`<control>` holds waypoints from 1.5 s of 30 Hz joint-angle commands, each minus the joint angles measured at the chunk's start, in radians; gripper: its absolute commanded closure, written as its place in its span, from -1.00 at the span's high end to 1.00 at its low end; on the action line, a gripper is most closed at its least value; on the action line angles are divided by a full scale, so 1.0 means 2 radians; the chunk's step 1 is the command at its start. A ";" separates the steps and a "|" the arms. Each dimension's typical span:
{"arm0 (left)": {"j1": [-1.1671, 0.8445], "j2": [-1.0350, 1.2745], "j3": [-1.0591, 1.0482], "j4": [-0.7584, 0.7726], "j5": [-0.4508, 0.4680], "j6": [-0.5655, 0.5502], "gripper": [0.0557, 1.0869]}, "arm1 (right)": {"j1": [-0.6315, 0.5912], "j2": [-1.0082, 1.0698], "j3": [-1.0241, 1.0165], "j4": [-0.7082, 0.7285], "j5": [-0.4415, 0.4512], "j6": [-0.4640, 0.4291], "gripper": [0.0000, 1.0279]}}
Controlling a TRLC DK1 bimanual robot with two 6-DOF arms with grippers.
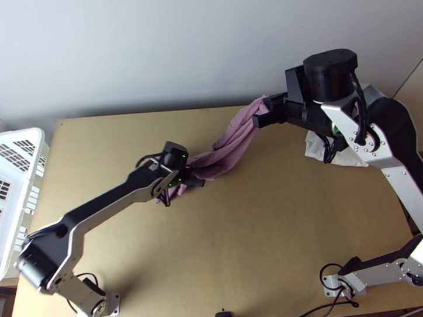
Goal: Fold the t-shirt
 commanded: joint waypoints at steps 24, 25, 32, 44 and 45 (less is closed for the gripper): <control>0.231 -0.383 0.123 -0.268 0.454 -0.106 -0.93 | -0.143 -0.098 0.055 -0.005 -0.178 0.115 -0.95; 0.231 -0.398 0.117 -0.260 0.477 -0.117 -0.93 | -0.159 -0.098 0.075 -0.005 -0.191 0.127 -0.95; 0.133 -0.482 0.031 -0.126 0.565 -0.287 -0.93 | -0.176 -0.105 0.104 -0.003 -0.195 0.133 -0.95; 0.205 -0.470 -0.137 0.083 0.620 -0.442 -0.93 | -0.200 -0.075 0.066 0.035 -0.196 0.149 -0.95; 0.224 -0.462 -0.155 0.111 0.621 -0.445 -0.93 | -0.202 -0.070 0.051 0.045 -0.196 0.150 -0.95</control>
